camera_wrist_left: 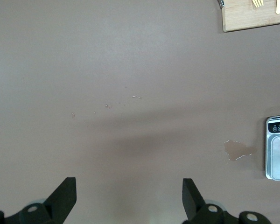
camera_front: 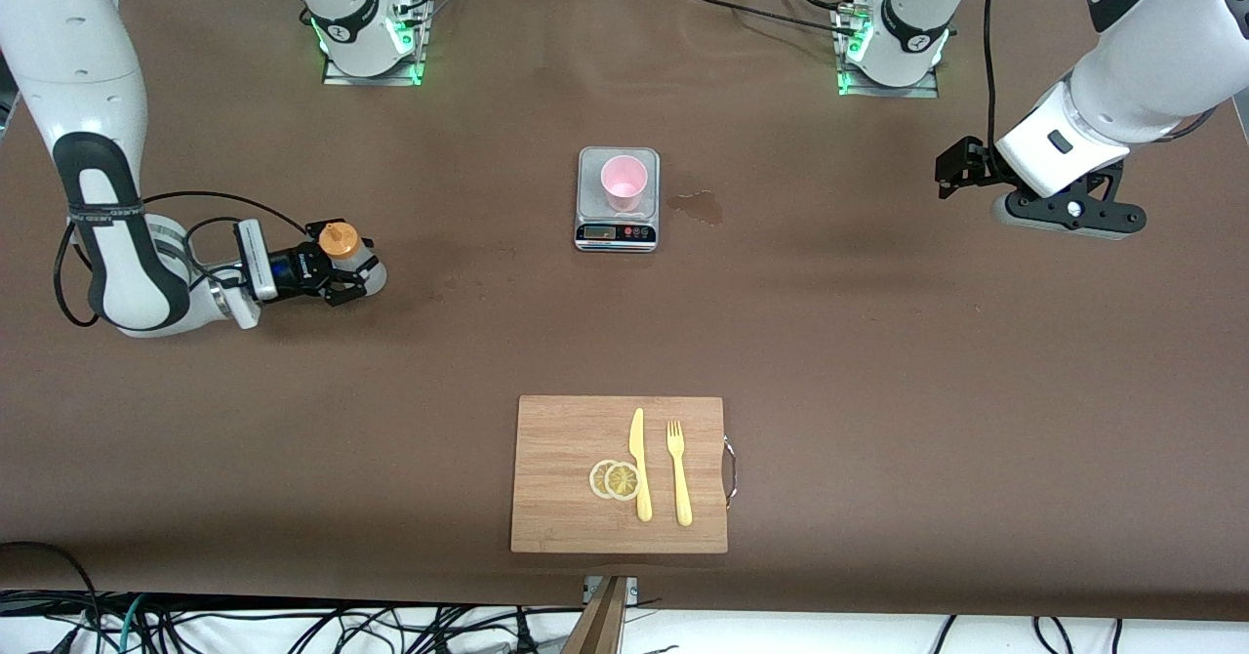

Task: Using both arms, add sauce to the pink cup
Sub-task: 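Lift the sauce bottle with the right gripper toward the scale, then tilt the sauce bottle nozzle over the pink cup with the right gripper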

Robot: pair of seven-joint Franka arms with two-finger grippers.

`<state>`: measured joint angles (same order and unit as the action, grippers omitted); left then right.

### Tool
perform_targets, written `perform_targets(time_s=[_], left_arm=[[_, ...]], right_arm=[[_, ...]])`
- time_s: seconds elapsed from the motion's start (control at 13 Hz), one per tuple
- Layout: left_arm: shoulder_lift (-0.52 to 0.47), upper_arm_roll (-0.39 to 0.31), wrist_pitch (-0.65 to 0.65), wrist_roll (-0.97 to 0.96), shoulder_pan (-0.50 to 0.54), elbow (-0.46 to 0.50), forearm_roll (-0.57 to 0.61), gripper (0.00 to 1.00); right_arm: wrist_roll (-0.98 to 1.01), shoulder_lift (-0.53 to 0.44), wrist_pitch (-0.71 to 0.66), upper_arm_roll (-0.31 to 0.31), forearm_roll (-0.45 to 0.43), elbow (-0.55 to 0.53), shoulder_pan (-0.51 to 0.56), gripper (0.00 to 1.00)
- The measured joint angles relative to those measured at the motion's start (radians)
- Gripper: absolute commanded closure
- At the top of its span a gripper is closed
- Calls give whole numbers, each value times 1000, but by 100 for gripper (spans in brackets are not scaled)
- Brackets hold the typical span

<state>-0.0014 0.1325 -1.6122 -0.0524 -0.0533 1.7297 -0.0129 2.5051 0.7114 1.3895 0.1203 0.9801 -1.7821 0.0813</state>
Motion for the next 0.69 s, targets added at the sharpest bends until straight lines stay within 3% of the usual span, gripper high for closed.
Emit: perform_targets(time_s=[0.38,0.69], left_arm=[[0,0,0,0,0,0,0,0],[0,0,0,0,0,0,-1,0]], right_arm=[[-278,-133,155,117,-31,-2,-232,88],[-553,-274,350,129,-211,-70,-394,88]])
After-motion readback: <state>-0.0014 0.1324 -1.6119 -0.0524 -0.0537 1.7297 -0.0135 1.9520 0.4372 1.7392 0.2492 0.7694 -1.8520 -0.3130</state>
